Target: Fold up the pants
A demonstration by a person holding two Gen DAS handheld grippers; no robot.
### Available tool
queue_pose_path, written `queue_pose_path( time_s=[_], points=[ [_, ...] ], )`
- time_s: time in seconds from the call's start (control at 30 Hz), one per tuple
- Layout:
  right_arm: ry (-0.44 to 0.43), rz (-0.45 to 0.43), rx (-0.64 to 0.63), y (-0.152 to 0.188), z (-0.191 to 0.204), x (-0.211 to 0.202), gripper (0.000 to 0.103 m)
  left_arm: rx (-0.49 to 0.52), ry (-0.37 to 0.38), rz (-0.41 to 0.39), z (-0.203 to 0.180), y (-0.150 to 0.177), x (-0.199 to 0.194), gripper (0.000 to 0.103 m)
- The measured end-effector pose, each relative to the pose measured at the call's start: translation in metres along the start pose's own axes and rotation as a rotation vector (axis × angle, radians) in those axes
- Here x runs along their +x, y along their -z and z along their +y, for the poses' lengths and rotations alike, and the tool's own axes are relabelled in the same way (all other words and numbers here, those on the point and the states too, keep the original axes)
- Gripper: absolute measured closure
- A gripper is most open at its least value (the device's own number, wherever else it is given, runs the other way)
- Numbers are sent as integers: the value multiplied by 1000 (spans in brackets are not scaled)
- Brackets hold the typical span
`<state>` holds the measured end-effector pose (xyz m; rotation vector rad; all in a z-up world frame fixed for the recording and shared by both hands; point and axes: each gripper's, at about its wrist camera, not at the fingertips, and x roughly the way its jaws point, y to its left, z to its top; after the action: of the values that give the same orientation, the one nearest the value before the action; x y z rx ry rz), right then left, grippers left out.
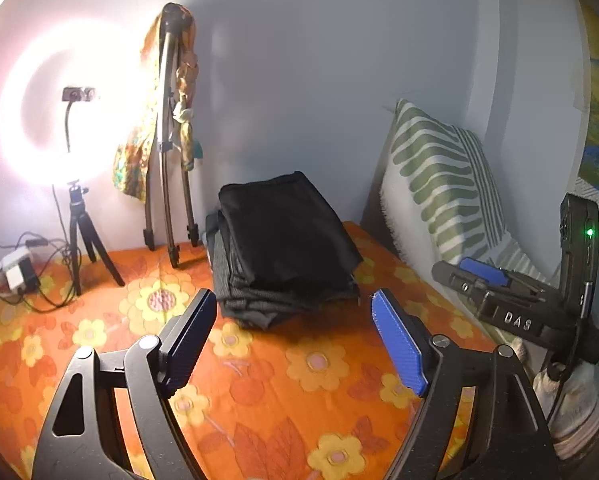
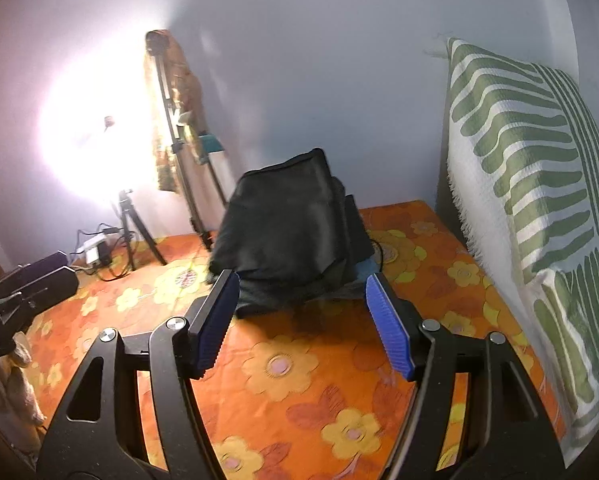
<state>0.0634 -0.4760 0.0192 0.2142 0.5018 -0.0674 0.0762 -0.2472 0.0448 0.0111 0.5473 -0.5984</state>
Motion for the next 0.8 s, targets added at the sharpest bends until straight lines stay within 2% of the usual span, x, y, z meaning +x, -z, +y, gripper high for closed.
queue_pose_path(
  time_s=[0.03,0.1,0.3,0.53,0.73,0.8],
  points=[
    [-5,-11,-2,6,4,-6,17,-3,5,-1,-1,2,-5,23],
    [2,-27,-14,13,11,-14,12,-5,5,-6,0,9,-15,23],
    [27,-32,-44,36,33,-33,10,-5,-1,-8,6,33,-35,21],
    [38,-23,-22,54,48,-44,10,1,-8,16,22,64,-39,20],
    [105,-16,-70,74,60,-37,10,12,-17,54,26,87,-35,20],
    [110,-3,-80,81,63,-32,10,35,-44,47,24,90,-37,20]
  ],
)
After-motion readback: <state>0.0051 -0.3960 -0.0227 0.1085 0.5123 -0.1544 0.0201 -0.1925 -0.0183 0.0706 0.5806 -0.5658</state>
